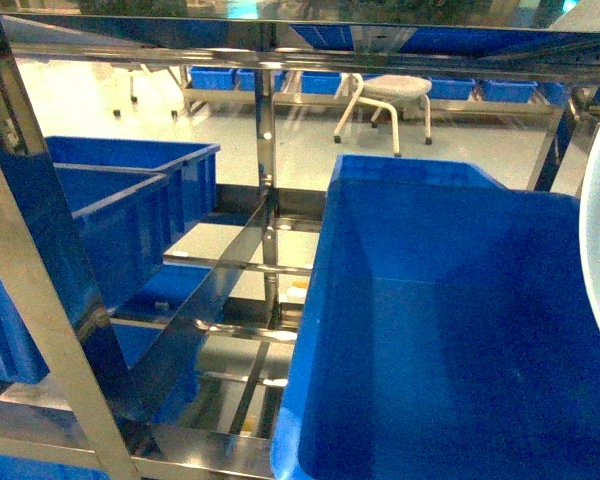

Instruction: Place blue tray on left shelf second layer neatly

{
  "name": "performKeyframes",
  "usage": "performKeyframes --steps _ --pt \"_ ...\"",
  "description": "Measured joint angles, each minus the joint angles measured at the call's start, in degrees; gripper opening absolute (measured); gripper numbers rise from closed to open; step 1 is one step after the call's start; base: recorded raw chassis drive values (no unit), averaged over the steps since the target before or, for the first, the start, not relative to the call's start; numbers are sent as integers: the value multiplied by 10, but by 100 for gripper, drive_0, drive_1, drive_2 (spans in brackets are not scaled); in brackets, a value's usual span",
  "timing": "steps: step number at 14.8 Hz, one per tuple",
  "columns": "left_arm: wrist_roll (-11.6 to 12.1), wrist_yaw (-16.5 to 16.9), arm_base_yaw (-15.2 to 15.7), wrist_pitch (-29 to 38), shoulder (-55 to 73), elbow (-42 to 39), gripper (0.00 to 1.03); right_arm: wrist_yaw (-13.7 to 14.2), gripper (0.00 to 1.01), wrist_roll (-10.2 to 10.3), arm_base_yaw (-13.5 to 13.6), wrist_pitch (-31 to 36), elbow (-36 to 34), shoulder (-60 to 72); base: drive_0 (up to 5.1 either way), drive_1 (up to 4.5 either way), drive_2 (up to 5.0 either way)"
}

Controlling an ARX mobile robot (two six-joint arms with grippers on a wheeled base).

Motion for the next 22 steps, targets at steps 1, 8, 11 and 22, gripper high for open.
performKeyframes --steps 1,8,11,22 --pt "0 0 0 0 0 0 98 0 2 0 0 0 0 0 0 0 0" --pt "0 0 0 0 0 0 98 0 2 0 0 0 0 0 0 0 0" --pt "0 0 0 0 0 0 98 0 2 0 0 0 0 0 0 0 0" --pt "0 0 0 0 0 0 98 0 2 0 0 0 0 0 0 0 0"
